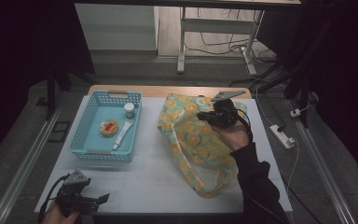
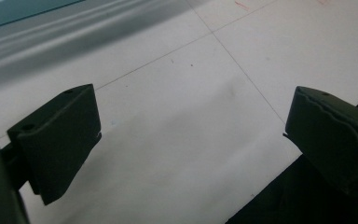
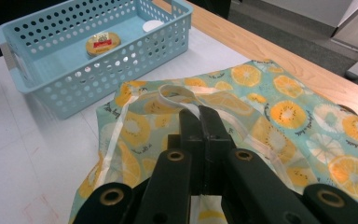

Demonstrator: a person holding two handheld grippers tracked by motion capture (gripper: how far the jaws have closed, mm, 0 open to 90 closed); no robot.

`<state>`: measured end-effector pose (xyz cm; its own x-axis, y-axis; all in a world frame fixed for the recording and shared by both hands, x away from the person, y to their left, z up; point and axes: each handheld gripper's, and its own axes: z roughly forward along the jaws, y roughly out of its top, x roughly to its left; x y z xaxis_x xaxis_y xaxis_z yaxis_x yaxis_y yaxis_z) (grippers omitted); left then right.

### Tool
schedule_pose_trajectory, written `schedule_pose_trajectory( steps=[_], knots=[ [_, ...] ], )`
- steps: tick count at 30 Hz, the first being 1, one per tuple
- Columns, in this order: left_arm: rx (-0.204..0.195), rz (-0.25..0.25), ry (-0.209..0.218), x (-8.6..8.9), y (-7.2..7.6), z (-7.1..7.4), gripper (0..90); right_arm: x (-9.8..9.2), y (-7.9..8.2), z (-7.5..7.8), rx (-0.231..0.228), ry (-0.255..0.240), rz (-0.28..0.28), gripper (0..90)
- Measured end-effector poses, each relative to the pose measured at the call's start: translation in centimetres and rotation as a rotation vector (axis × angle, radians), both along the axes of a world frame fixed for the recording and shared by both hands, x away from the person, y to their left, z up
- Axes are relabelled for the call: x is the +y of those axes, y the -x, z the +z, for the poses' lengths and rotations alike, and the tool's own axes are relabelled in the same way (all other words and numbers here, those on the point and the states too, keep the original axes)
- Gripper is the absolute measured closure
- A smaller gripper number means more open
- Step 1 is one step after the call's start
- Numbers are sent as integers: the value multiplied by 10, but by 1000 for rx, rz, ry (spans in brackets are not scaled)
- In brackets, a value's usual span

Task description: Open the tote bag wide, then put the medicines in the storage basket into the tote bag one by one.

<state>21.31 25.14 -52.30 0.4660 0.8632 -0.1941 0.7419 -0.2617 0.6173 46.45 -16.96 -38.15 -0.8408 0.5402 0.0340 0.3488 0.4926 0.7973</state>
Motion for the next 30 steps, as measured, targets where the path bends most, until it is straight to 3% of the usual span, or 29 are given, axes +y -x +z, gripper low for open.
schedule_pose_trajectory(
  steps=[15, 30],
  knots=[
    [2, 8, 16, 2, 0, 0, 31, -12, 0, 0, -22, -56, -8, 894],
    [-15, 24, 62, 7, 1, 3, 3, -12, 1, -7, -17, -29, 0, 893]
  ],
)
